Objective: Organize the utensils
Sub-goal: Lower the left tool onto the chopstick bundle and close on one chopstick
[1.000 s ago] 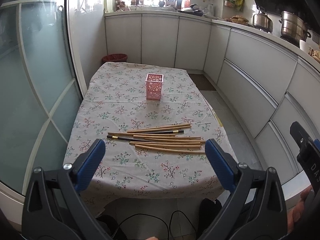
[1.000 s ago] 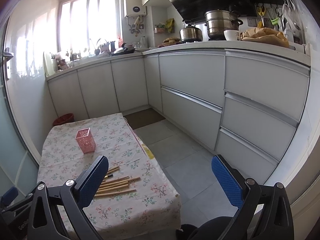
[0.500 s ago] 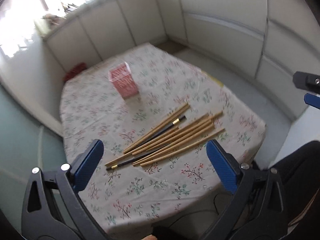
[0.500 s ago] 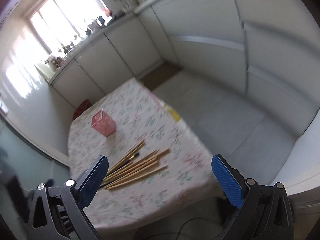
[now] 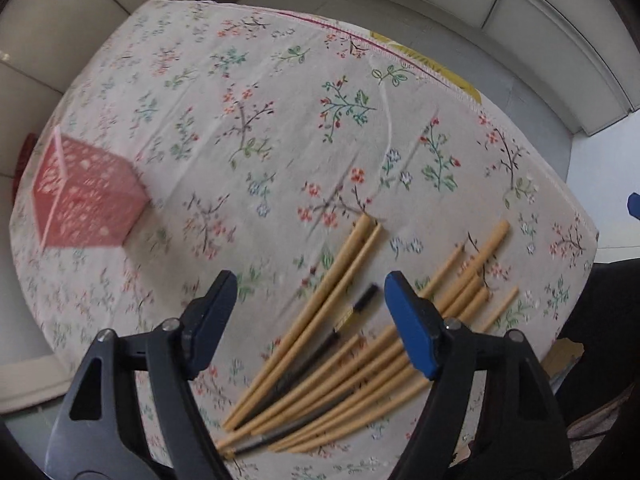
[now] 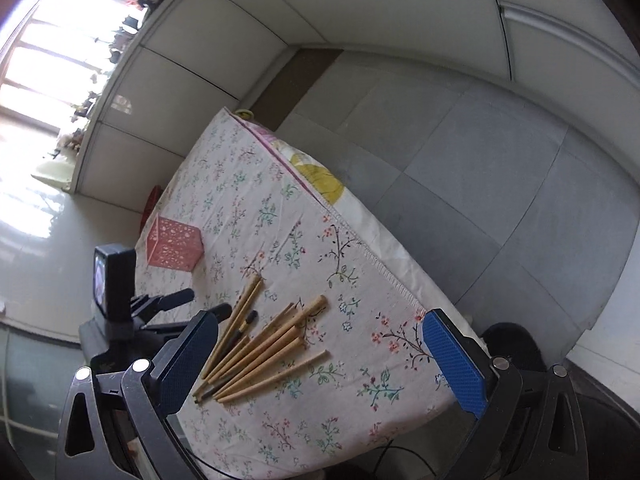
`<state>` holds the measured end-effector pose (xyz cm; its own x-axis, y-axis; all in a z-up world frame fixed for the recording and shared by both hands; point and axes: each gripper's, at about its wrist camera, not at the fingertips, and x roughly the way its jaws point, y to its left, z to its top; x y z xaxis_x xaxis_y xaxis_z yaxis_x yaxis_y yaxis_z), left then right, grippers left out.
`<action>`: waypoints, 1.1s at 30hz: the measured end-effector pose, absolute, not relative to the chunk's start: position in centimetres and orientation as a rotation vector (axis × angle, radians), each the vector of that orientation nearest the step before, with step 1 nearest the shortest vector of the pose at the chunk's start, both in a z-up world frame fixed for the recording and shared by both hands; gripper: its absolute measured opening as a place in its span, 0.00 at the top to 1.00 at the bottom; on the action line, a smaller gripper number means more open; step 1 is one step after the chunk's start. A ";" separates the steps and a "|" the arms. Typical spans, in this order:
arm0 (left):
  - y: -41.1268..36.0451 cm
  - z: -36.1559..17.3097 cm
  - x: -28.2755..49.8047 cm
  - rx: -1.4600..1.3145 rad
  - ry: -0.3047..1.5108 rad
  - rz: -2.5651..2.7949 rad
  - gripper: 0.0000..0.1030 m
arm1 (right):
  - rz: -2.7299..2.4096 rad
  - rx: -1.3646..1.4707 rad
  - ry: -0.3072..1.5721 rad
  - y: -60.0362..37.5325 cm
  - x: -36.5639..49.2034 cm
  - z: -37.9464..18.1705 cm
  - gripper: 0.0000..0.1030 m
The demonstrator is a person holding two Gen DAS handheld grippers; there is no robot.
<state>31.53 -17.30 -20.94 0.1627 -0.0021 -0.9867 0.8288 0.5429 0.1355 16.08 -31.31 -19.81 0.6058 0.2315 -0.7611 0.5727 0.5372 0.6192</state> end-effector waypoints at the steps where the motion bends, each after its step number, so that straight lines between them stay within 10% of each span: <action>1: -17.7 -21.4 31.9 0.832 1.286 -0.705 0.25 | -0.244 1.018 0.938 -31.4 16.4 -20.1 0.00; 6: -19.4 -23.4 32.9 0.906 1.308 -0.711 0.58 | -0.255 1.002 0.965 -31.5 17.1 -20.5 0.00; 12: -20.5 -25.6 32.8 0.931 1.333 -0.732 0.73 | -0.260 1.004 0.986 -31.5 17.8 -21.0 0.00; 33: -22.0 -20.7 32.0 0.871 1.326 -0.839 0.73 | -0.298 1.013 0.997 -32.0 17.4 -21.5 0.00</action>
<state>32.01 -22.03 -20.65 0.0663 -0.0178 -0.9976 0.8940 0.4452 0.0514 17.43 -32.00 -21.53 0.5472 0.2182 -0.8081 0.6261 0.5341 0.5681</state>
